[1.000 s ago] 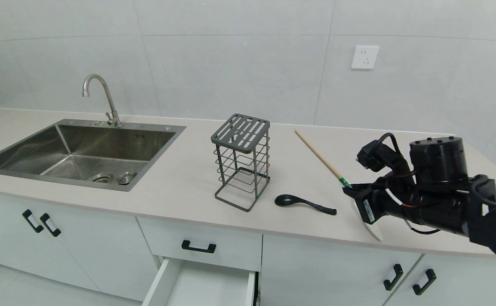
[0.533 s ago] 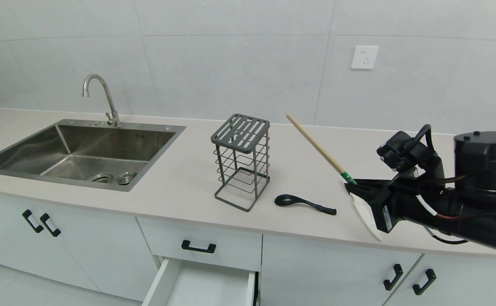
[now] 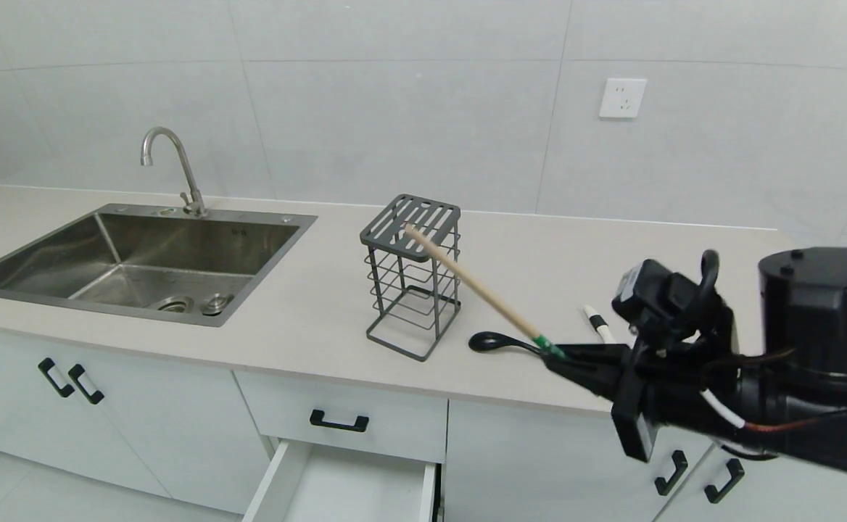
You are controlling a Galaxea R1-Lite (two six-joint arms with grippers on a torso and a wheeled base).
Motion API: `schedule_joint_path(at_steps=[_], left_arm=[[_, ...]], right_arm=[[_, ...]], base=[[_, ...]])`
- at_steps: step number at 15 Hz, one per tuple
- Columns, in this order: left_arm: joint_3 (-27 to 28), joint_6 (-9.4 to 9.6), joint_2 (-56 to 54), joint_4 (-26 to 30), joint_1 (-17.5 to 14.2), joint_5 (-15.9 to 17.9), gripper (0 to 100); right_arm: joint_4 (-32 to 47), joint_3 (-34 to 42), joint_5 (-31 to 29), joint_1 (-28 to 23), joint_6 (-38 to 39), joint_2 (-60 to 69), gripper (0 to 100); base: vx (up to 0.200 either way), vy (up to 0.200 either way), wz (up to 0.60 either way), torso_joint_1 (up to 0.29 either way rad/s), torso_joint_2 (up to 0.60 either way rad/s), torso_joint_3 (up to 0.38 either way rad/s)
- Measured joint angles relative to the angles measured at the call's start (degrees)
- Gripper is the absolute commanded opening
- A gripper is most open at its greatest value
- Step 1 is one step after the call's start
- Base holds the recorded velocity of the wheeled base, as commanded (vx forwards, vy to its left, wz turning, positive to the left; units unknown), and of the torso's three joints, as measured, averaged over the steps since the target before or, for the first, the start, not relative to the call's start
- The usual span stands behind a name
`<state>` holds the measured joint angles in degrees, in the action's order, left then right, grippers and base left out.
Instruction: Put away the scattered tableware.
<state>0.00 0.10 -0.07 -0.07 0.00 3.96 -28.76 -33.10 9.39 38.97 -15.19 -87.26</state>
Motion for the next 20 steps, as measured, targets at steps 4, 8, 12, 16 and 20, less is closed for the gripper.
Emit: schedule_joint_path(at_steps=[4,8,12,16,20], left_arm=[[0.0,0.0,0.0,0.0,0.0,0.0,100],[0.0,0.0,0.0,0.0,0.0,-0.02,100],[0.0,0.0,0.0,0.0,0.0,-0.02,100],[0.0,0.0,0.0,0.0,0.0,0.0,100],[0.0,-0.02,0.0,0.0,0.0,0.0,100]], right_arm=[[0.22,3.86,4.43,5.25,-0.38,-4.5,0],[0.46,2.71,3.36,6.41,0.02,-8.22,0],[0.35,-4.57,5.3,9.16,1.67,-16.1,0],[0.51,-15.66,5.69,13.78,2.9,-25.75,0],[0.57,-22.55,5.47,15.9,3.58,-32.76,0]], base=[[0.0,0.0,0.0,0.0,0.0,0.0],[0.0,0.0,0.0,0.0,0.0,0.0],[0.0,0.0,0.0,0.0,0.0,0.0],[0.0,0.0,0.0,0.0,0.0,0.0],[0.0,0.0,0.0,0.0,0.0,0.0]])
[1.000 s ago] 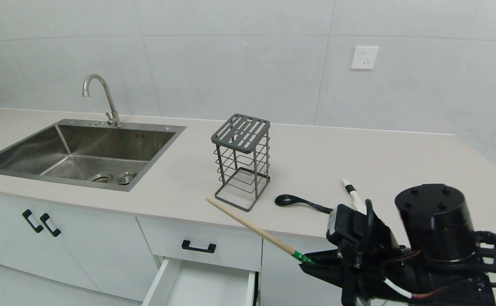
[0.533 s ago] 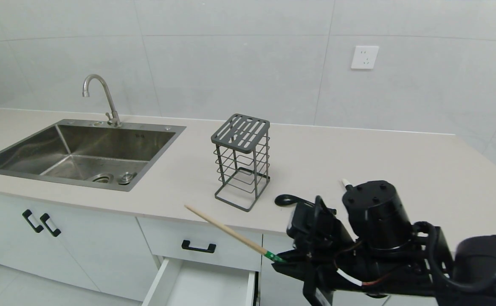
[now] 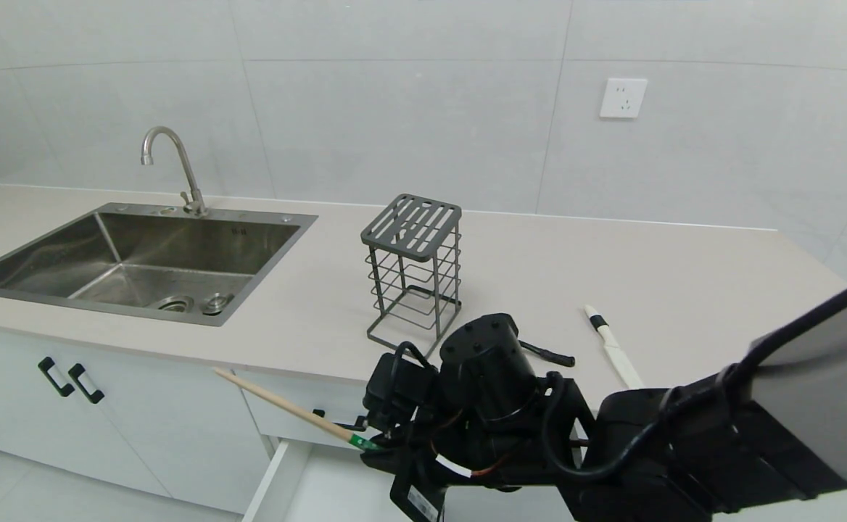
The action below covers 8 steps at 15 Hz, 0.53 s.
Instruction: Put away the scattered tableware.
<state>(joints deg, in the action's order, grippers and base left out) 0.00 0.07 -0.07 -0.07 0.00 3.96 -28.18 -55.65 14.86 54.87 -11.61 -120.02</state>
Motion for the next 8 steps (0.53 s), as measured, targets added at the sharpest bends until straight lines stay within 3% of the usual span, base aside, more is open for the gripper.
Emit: schedule_joint_path(at_steps=[3,8], left_arm=[[0.0,0.02,0.0,-0.06,0.0,0.0,100],[0.0,0.02,0.0,0.05,0.0,-0.02,100]], right_arm=[[-0.09,-1.6,-0.06,-1.4,0.11,-2.39,0],[0.79,-6.08,-0.2,-2.26,0.11,-6.23,0]], base=[[0.0,0.0,0.0,-0.025,0.05,0.025],[0.0,0.0,0.0,-0.208,0.42,0.2]])
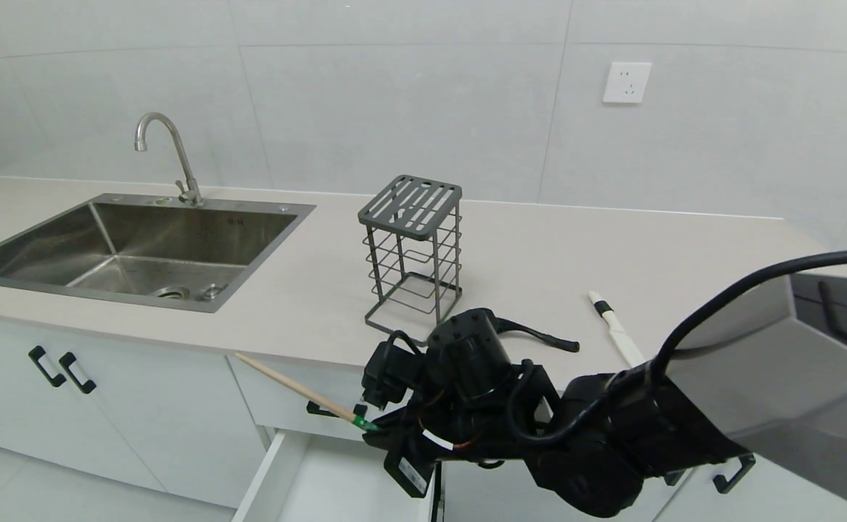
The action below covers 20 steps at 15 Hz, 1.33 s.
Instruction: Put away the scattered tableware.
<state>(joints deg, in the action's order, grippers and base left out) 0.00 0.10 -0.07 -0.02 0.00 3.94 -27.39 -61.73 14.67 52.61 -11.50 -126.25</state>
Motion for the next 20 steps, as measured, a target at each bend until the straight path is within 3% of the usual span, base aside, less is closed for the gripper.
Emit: schedule_joint_path(at_steps=[6,12,15,20], left_arm=[[0.0,0.0,0.0,0.0,0.0,0.02,100],[0.0,0.0,0.0,-0.05,0.0,0.02,100],[0.0,0.0,0.0,-0.05,0.0,0.02,100],[0.0,0.0,0.0,-0.05,0.0,0.02,100]], right_arm=[[1.65,-4.22,0.0,0.77,-0.54,-4.44,0],[3.54,-5.38,-0.35,1.51,-3.34,-5.06,0],[6.92,-5.71,-0.52,1.51,-10.34,-5.23,0],[8.07,-7.8,-0.61,1.11,-11.03,-6.52,0]], base=[[0.0,0.0,0.0,-0.202,0.41,0.193],[0.0,0.0,0.0,-0.024,0.05,0.024],[0.0,0.0,0.0,0.0,0.0,0.0],[0.0,0.0,0.0,-0.051,0.09,0.048]])
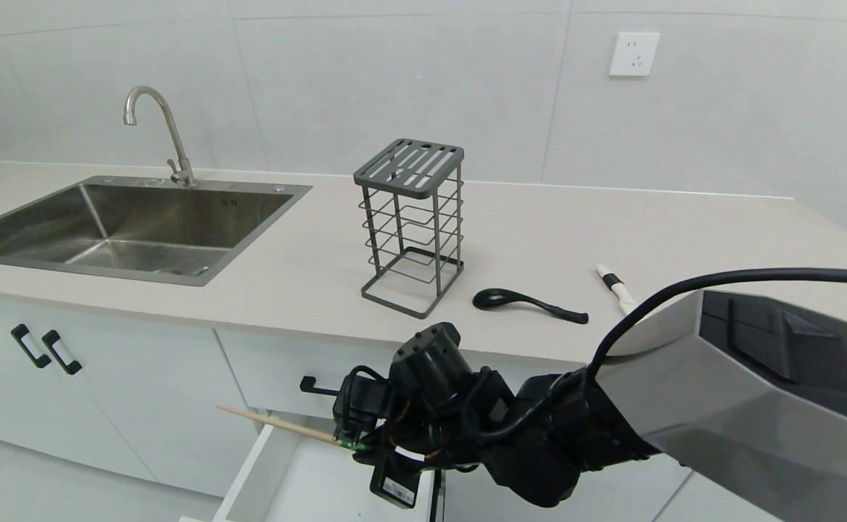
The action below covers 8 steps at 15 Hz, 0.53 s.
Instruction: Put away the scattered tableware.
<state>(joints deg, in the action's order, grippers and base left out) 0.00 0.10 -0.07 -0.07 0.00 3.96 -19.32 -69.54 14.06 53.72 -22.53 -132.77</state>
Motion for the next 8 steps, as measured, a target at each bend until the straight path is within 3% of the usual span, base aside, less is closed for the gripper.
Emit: schedule_joint_path(at_steps=[3,8], left_arm=[[0.0,0.0,0.0,0.05,0.0,0.0,100],[0.0,0.0,0.0,0.0,0.0,0.0,100]], right_arm=[[0.39,-0.83,-0.02,-0.5,0.0,-0.87,0],[1.76,-3.64,-2.34,-1.8,0.39,-2.34,0]], base=[[0.0,0.0,0.0,-0.149,0.29,0.139],[0.0,0.0,0.0,-0.015,0.03,0.017]])
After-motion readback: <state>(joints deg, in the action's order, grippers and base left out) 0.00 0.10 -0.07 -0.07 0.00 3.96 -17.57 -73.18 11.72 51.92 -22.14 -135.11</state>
